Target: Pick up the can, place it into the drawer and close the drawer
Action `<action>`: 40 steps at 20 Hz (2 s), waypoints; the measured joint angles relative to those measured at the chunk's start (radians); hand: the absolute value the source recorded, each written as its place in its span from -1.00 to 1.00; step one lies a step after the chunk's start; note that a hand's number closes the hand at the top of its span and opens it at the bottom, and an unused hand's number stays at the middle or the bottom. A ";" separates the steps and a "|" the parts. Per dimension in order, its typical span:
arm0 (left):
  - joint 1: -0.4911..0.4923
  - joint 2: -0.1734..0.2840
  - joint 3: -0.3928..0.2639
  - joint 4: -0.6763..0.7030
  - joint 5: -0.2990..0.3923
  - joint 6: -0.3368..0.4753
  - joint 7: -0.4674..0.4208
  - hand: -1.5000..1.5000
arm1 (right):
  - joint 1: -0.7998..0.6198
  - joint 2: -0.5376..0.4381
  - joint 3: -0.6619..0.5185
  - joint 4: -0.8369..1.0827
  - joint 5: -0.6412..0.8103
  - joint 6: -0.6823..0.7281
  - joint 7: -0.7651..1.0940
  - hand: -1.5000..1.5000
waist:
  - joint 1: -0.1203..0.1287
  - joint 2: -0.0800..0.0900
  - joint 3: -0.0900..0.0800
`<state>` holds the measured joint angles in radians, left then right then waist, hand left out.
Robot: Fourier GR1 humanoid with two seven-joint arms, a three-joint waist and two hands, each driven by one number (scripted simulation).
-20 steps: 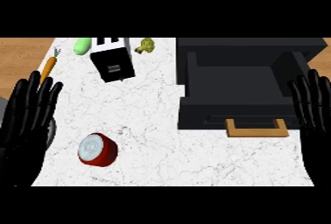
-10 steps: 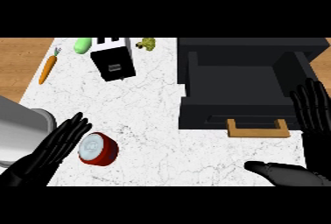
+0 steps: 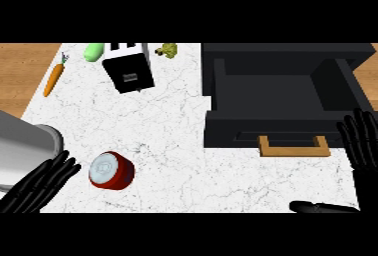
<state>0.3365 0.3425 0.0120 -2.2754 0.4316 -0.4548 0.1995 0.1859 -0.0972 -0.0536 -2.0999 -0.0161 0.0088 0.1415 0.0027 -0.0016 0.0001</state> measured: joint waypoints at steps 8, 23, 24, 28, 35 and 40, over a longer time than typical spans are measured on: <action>-0.082 -0.047 0.036 0.096 -0.011 0.001 0.055 -1.00 | 0.058 0.011 -0.029 0.004 -0.021 0.045 -0.057 -1.00 | -0.004 0.001 0.000; -0.141 -0.166 0.024 0.260 -0.188 -0.055 -0.023 -1.00 | 0.076 0.017 -0.098 0.012 -0.040 0.104 -0.076 -1.00 | -0.005 0.001 0.000; -0.150 -0.175 0.023 0.288 -0.208 -0.056 -0.043 -1.00 | 0.068 0.006 -0.116 0.009 -0.054 0.110 -0.064 -1.00 | -0.005 0.001 0.000; -0.154 -0.193 0.028 0.367 -0.260 -0.067 -0.111 -1.00 | 0.057 0.000 -0.138 0.044 -0.058 0.132 -0.084 -1.00 | -0.004 0.001 0.000; -0.180 -0.188 0.069 0.532 -0.353 -0.085 -0.257 -1.00 | 0.069 0.002 -0.173 0.037 -0.084 0.166 -0.087 -1.00 | -0.005 0.001 0.000; -0.189 -0.181 0.093 0.644 -0.414 -0.093 -0.375 -1.00 | 0.079 0.020 -0.170 0.043 -0.063 0.176 -0.108 -1.00 | -0.005 0.001 0.000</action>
<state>0.1475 0.1619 0.1051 -1.6309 0.0179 -0.5477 -0.1755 0.2651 -0.0769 -0.2236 -2.0566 -0.0787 0.1847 0.0333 -0.0026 -0.0003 0.0000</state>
